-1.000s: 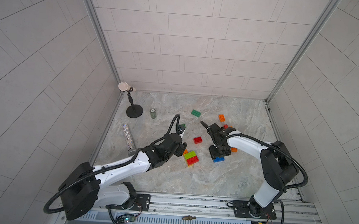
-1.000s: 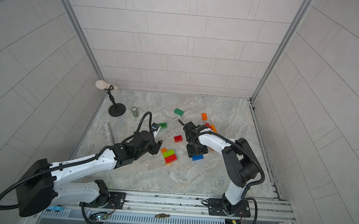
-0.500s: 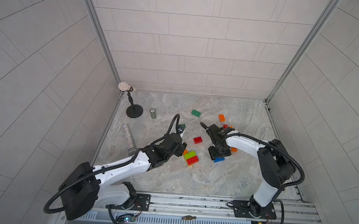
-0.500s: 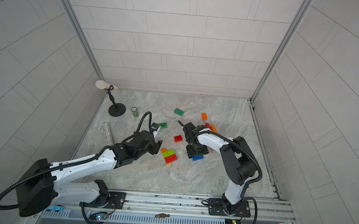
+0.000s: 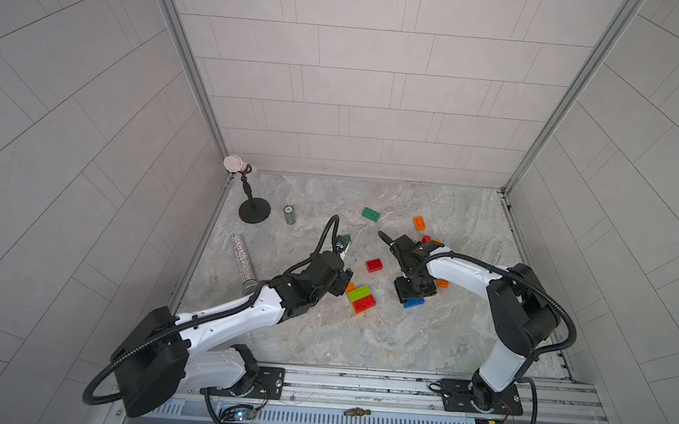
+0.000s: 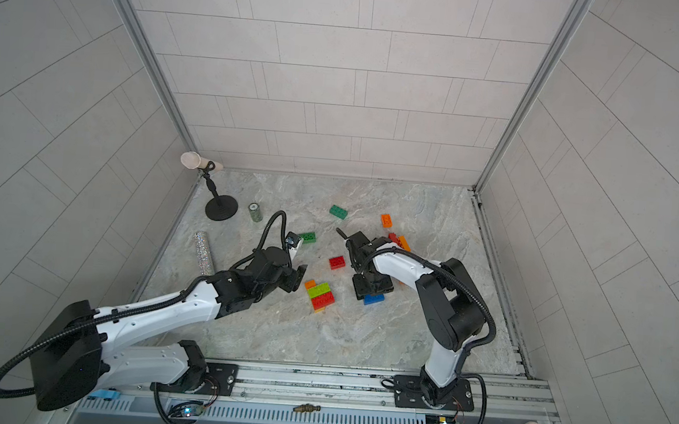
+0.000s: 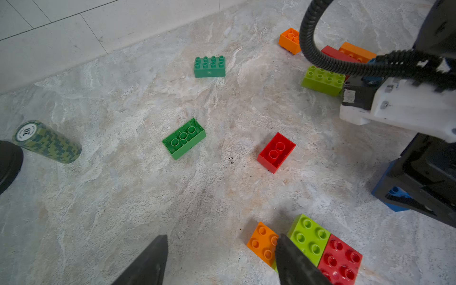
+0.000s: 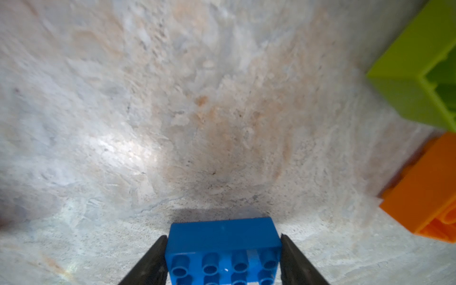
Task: Assemble a rectangle with lego
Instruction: Pick up the lego brick from the center of the board.
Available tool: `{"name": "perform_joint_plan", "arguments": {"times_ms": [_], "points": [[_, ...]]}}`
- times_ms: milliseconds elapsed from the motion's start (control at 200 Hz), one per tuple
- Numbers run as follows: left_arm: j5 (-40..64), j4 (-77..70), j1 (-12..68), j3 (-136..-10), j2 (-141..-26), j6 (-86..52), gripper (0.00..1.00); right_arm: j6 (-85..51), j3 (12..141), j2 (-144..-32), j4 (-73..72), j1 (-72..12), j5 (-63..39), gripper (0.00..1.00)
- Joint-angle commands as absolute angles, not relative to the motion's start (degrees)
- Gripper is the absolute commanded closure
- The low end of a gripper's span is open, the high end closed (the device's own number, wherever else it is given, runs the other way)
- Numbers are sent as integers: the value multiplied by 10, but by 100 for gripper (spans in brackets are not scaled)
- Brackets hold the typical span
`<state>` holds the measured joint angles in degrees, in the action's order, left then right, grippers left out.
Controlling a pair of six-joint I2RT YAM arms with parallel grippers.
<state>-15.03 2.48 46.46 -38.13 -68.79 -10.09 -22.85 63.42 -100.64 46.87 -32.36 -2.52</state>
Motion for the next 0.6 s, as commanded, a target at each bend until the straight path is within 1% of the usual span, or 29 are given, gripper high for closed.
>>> {"name": "perform_joint_plan", "arguments": {"times_ms": [0,215,395,485,595], "points": [[-155,33,461,-391,-678,-108,27,-229,636,-1006,481,-326,-31,36],[-198,99,447,-403,-642,-124,27,-243,683,-975,535,-349,-24,41],[-196,178,374,-399,-602,-187,27,-254,745,-965,592,-379,-9,44],[-175,189,348,-390,-597,-207,27,-266,797,-979,605,-404,-15,46],[-168,180,346,-381,-618,-211,27,-279,876,-1025,608,-438,-25,48]]}}
